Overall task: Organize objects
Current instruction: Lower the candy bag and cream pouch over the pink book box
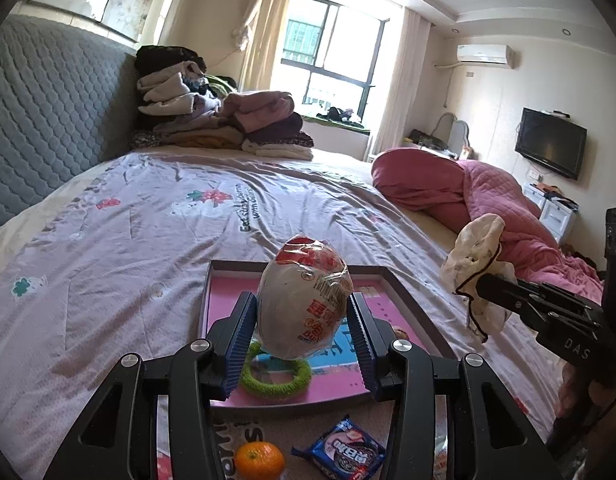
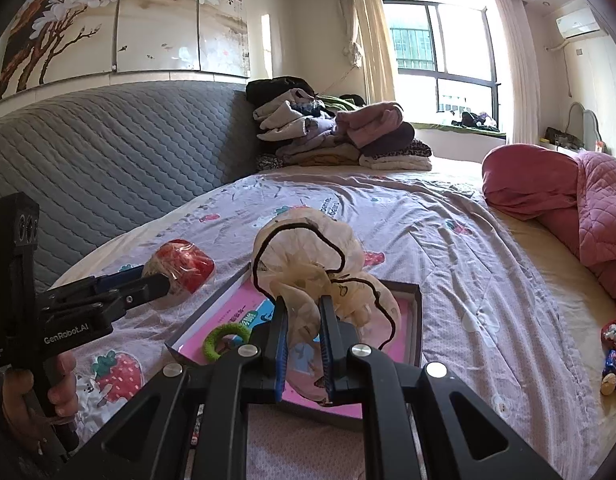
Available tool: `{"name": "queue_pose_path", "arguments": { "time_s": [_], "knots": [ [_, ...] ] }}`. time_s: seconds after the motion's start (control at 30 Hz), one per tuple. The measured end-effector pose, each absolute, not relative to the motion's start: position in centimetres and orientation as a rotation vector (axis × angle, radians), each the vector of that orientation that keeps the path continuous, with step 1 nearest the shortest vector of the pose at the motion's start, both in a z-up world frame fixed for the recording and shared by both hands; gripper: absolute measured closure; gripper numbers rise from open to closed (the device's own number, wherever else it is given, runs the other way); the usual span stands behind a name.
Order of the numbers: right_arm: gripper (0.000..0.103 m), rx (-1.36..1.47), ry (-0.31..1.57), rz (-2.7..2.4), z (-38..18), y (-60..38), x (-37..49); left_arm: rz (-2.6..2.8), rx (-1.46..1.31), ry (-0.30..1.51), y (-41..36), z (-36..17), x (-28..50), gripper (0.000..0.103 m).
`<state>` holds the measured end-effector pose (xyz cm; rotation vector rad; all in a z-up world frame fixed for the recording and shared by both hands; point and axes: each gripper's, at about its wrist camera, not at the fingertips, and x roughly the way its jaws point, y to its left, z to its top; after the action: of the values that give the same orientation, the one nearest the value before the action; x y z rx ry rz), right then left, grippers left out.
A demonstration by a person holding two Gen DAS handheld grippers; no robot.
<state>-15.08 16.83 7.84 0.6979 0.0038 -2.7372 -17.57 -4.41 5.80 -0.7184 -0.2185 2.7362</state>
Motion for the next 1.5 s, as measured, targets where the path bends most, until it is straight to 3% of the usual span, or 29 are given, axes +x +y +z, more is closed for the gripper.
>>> {"name": "queue_pose_path", "arguments": {
  "time_s": [0.77,1.5],
  "knots": [
    [0.089,0.724,0.073,-2.689,6.9,14.2,-19.1,2.79,-0.775,-0.19,-4.1,4.6,-21.5,0.055],
    [0.089,0.941,0.142,-2.607,1.4,13.1,-22.6,2.765,-0.919,-0.194,-3.4,0.2,-24.6,0.055]
  ]
}}
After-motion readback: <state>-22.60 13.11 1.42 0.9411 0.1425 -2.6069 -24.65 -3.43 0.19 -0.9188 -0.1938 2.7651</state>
